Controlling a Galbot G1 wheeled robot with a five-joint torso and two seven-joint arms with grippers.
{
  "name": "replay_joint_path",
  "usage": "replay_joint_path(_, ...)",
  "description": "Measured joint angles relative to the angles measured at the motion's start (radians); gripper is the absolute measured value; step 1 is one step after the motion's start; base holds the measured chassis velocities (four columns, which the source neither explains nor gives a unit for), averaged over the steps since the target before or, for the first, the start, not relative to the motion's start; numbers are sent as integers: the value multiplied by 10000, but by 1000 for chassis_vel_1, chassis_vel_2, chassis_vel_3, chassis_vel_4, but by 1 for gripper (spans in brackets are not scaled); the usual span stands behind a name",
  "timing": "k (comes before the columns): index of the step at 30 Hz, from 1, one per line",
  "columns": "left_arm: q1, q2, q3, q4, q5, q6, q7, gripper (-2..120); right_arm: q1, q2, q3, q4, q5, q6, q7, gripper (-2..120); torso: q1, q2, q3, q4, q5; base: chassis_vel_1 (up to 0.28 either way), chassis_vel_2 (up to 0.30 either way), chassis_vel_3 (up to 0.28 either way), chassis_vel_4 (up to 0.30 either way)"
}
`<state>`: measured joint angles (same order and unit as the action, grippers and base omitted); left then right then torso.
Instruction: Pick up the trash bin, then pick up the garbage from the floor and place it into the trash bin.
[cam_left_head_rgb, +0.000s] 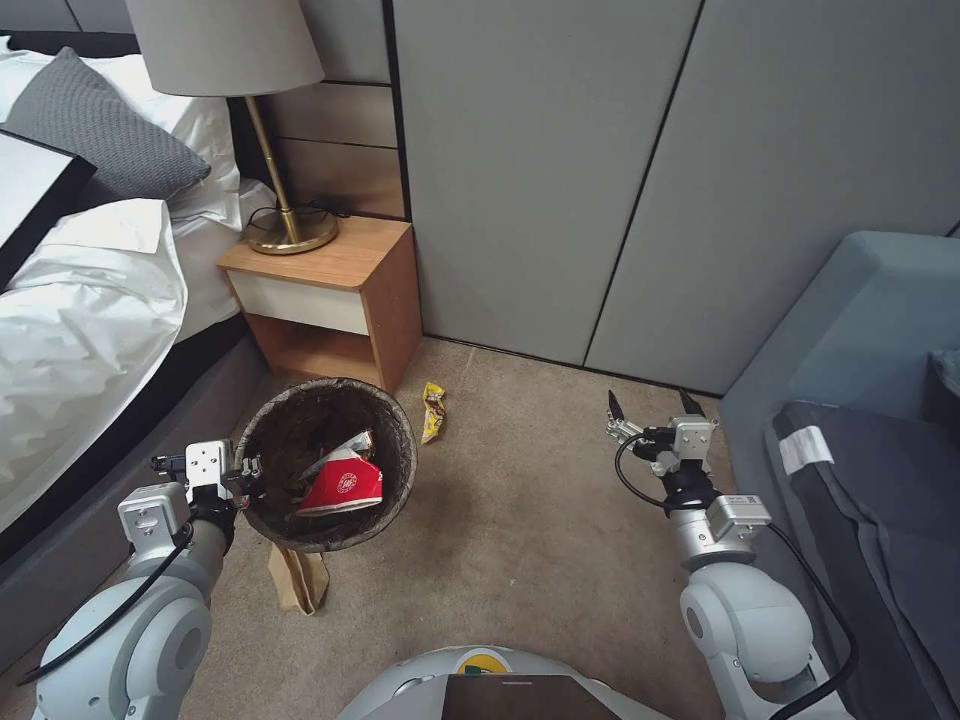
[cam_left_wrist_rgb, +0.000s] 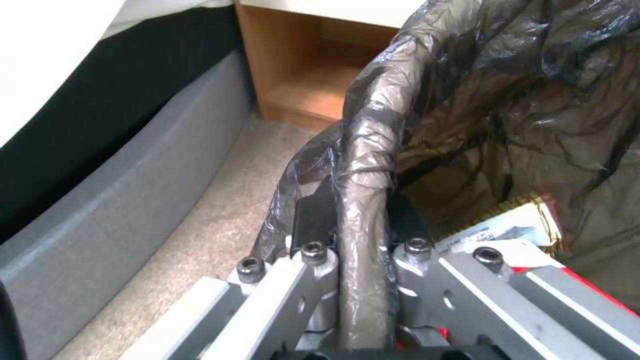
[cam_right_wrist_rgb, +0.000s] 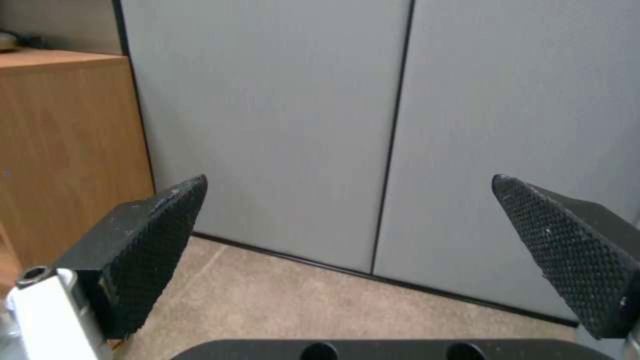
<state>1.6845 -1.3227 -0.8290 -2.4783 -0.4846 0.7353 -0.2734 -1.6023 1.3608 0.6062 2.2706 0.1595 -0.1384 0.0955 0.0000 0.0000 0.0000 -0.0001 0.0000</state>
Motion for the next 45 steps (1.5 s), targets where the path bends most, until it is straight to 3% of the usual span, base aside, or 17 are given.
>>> replay_joint_path(45,4,-42,10,74,66,0,32,3,110,-4,28,-145,133,-238,210,100,0,0,0,0,0,40,46,45,43)
